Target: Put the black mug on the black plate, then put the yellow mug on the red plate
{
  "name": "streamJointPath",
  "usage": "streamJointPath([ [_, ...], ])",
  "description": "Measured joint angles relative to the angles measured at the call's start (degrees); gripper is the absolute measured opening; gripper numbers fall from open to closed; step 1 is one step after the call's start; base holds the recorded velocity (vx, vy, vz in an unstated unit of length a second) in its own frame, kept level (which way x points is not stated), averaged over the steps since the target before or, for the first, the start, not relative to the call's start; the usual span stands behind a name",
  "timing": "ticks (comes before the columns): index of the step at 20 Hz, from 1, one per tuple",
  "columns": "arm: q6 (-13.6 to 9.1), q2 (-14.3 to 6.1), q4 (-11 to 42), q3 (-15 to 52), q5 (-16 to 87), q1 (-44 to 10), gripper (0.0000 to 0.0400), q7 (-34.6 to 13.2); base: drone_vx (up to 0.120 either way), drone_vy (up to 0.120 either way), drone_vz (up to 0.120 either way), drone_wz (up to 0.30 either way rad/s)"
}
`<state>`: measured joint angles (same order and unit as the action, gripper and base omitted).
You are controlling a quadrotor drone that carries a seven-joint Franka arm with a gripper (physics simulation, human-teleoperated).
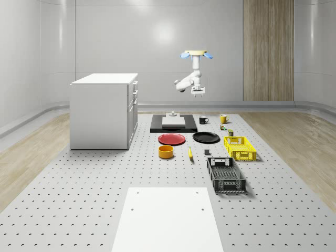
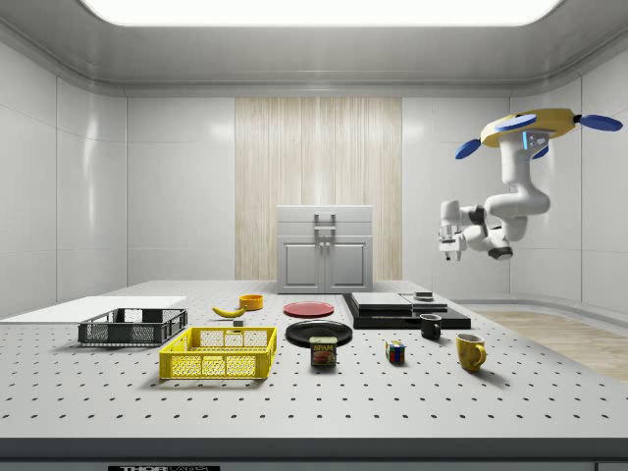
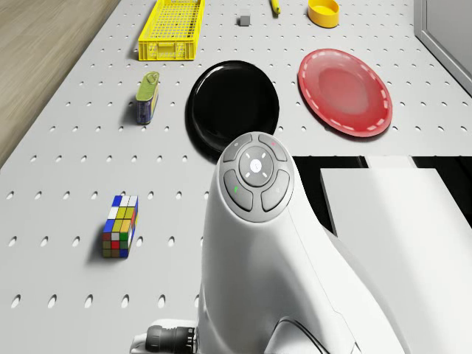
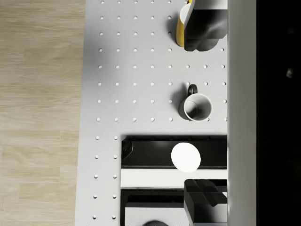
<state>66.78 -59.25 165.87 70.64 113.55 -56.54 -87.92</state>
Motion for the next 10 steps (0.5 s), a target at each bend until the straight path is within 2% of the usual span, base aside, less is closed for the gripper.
streamJointPath([
  [10,1.29,-3.52,-0.01,2.02,-0.6,-3.37,0.04,-2.54,0.12,0.0,-0.12,0.0],
])
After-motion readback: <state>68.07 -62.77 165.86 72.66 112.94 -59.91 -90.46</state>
